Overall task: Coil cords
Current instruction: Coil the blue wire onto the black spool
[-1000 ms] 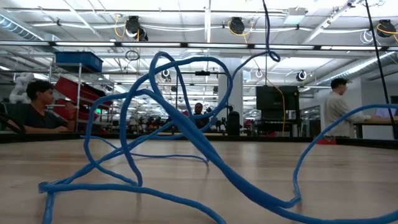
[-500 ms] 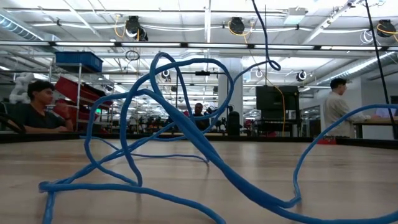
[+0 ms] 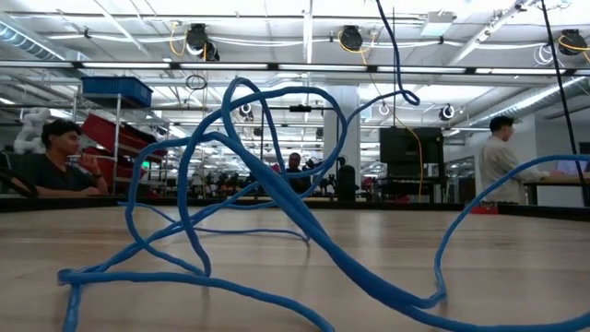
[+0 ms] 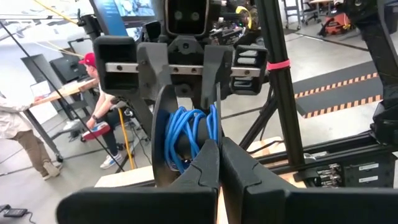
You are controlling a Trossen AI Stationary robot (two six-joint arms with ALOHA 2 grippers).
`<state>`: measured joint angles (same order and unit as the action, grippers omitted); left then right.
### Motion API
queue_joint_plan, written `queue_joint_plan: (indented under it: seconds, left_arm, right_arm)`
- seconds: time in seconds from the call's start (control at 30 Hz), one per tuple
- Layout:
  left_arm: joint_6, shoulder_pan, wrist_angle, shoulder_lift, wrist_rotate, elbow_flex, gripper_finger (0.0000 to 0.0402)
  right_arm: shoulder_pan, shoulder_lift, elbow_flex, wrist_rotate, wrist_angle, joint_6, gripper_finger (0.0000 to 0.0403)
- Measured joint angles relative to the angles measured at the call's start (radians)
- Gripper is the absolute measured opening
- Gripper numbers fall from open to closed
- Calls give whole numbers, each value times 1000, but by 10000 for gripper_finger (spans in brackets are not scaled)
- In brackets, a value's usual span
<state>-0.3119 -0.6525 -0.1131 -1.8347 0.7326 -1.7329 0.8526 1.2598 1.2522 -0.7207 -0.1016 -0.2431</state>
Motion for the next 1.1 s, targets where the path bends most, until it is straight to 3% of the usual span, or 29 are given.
queue_joint_plan:
  seconds: [0.57,0.7,0.87,1.1]
  left_arm:
    - [-8,2,22,0,0,0,1]
    - [-8,3,26,0,0,0,1]
    - [-8,2,28,0,0,0,1]
    - [-16,3,27,-1,0,0,8]
  right_arm:
    - [-60,32,0,73,21,-33,114]
    - [-60,31,0,72,24,-38,83]
    - [-60,31,0,72,24,-56,15]
    - [-60,31,0,70,24,-56,3]
